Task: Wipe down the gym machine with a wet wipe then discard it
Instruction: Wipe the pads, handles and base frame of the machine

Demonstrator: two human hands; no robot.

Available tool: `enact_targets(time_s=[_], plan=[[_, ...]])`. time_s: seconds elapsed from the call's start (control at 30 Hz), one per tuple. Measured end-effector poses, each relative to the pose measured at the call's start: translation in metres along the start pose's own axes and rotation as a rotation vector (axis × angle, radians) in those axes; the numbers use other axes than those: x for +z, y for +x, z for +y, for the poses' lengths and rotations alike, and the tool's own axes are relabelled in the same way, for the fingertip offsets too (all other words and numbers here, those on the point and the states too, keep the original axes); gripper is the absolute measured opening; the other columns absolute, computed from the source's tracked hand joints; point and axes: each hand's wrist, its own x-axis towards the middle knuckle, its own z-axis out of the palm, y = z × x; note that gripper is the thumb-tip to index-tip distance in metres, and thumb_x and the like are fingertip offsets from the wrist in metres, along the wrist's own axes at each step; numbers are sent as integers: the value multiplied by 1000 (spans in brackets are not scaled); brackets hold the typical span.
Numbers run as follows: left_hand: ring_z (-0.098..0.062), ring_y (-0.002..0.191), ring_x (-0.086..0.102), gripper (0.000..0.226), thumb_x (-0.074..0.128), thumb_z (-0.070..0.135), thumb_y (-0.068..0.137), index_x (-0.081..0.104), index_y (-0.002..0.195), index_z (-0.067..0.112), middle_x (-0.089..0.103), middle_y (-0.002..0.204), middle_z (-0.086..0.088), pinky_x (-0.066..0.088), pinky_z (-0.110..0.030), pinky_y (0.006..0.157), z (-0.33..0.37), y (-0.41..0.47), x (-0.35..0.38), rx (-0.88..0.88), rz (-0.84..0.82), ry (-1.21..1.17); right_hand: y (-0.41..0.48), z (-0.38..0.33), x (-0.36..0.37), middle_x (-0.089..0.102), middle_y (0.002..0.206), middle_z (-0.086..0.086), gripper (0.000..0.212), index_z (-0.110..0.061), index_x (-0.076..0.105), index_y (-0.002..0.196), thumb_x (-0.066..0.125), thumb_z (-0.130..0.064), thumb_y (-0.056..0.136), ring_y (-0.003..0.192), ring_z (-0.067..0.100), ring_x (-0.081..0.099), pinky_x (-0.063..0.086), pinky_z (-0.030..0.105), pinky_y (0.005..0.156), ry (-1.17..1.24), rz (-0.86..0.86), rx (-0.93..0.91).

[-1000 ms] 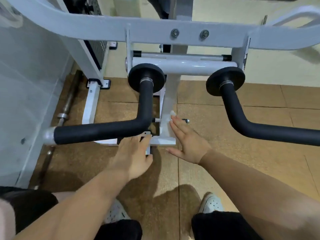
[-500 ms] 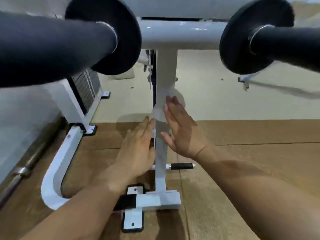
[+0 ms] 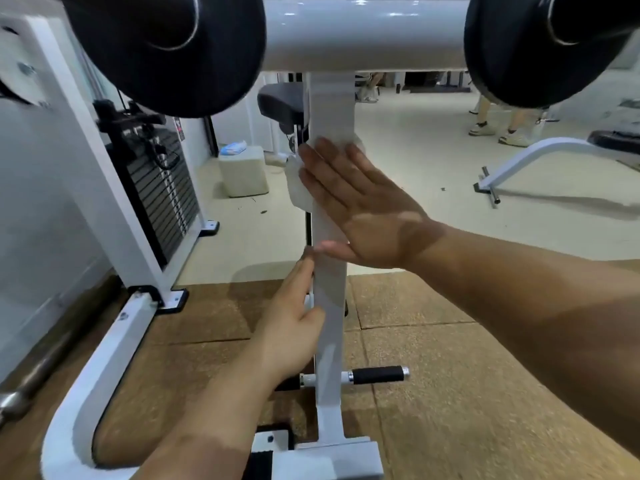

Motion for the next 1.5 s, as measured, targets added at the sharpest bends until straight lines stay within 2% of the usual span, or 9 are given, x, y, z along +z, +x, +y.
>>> enact_targets(time_s=[0.13, 0.4, 0.6, 0.67, 0.7, 0.83, 1.0, 1.2, 1.5], plan=[[18, 140, 27, 84, 45, 1, 97, 11, 159, 46, 17, 161, 29, 22, 0, 101, -14, -2, 7, -29, 19, -31, -39, -20, 21, 6, 170, 21, 90, -1, 13, 162, 36, -65, 102, 158, 37, 2, 11, 52, 128, 9, -85, -151], [34, 103, 43, 94, 54, 4, 97, 7, 151, 65, 19, 154, 37, 38, 4, 79, -34, -2, 20, -57, -34, -122, -10, 24, 6, 8, 169, 24, 96, 1, 12, 162, 34, -70, 101, 158, 39, 5, 8, 54, 128, 19, 40, -53], [-1, 141, 41, 86, 50, 8, 91, 28, 135, 78, 41, 149, 33, 36, -41, 119, -65, -8, 27, -134, -67, -186, -58, -39, 45, 12, 168, 22, 95, 0, 23, 160, 42, -69, 98, 157, 36, 6, 8, 49, 129, 133, 22, 14], [-18, 138, 28, 88, 49, 4, 95, 19, 147, 67, 45, 142, 34, 46, -46, 110, -76, -13, 35, -152, -115, -188, -73, -57, 58, 15, 167, 22, 94, 2, 28, 158, 47, -67, 97, 157, 38, 10, 11, 50, 128, 187, 29, -13], [-10, 136, 51, 89, 47, -2, 97, 16, 148, 65, 44, 135, 38, 54, -39, 97, -82, -15, 38, -160, -125, -192, -81, -66, 64, 16, 166, 22, 93, 2, 30, 157, 49, -66, 97, 157, 38, 11, 12, 51, 128, 227, 30, -21], [3, 138, 45, 84, 46, -6, 89, 28, 146, 53, 49, 144, 28, 48, -11, 91, -104, -19, 51, -196, -156, -228, -112, -102, 82, 4, 168, 20, 95, 0, 21, 160, 47, -66, 98, 158, 34, 0, 5, 49, 129, 259, -112, -53], [5, 87, 59, 79, 54, 14, 98, 16, 152, 58, 51, 139, 22, 51, -19, 76, -130, -33, 63, -330, -230, 20, -140, -137, 100, -17, 166, 18, 94, -1, 4, 160, 34, -67, 100, 156, 34, -17, -8, 50, 127, 252, -261, -111], [-27, 146, 37, 77, 50, 20, 101, 7, 162, 39, 15, 169, 9, 38, -41, 116, -171, -63, 75, -554, -399, 377, -170, -179, 115, -18, 166, 17, 93, -3, 4, 160, 30, -69, 101, 157, 33, -18, -7, 53, 127, 313, -410, -121], [-19, 157, 5, 76, 45, 31, 102, 0, 163, 25, 0, 171, 4, 6, -51, 127, -217, -95, 78, -466, -665, 759, -208, -269, 125, -15, 169, 14, 96, -2, 3, 161, 20, -72, 99, 157, 31, -15, -6, 48, 127, 616, -607, 128]])
